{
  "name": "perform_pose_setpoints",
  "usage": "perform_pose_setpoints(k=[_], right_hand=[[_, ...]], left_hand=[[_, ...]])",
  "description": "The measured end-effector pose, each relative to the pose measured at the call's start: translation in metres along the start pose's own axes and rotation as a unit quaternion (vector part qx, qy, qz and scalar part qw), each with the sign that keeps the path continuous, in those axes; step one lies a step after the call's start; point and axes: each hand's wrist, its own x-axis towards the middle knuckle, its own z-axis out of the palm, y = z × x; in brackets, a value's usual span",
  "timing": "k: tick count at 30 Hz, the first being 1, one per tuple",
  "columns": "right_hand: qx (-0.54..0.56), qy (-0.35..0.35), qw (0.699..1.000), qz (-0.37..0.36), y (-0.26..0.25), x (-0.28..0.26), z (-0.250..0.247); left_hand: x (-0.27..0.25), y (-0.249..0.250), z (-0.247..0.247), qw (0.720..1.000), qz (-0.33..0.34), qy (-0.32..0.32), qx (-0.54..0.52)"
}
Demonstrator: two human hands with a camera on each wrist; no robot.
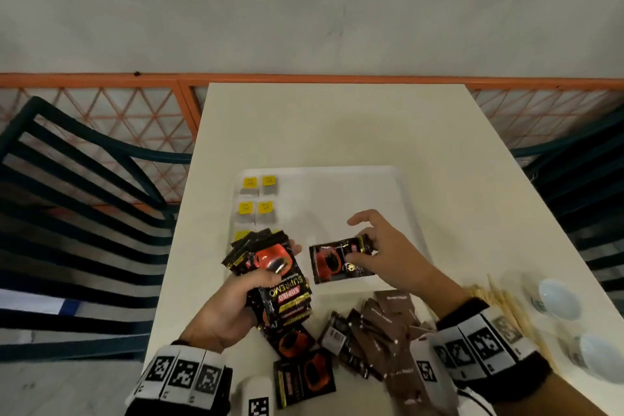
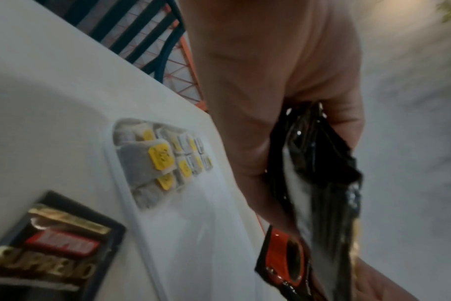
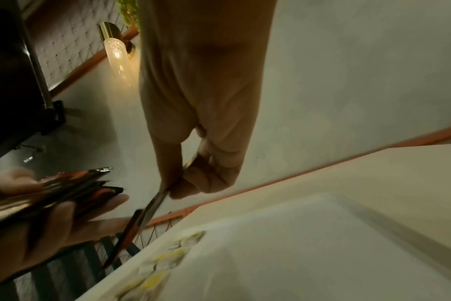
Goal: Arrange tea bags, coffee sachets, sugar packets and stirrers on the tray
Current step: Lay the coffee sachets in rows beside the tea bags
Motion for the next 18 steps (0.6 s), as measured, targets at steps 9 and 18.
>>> perform_pose_setpoints(k=[9, 18], right_hand=[[0.096, -0.028, 0.995, -0.027, -0.004, 0.029, -0.051], [0.296, -0.006, 0.953, 0.062, 0.036, 0.035, -0.017]], left_hand=[[0.037, -0.020, 0.064, 0.997, -0.015, 0.043, 0.061], [0.053, -0.034, 0.078, 0.988, 0.041, 0.150, -0.002]])
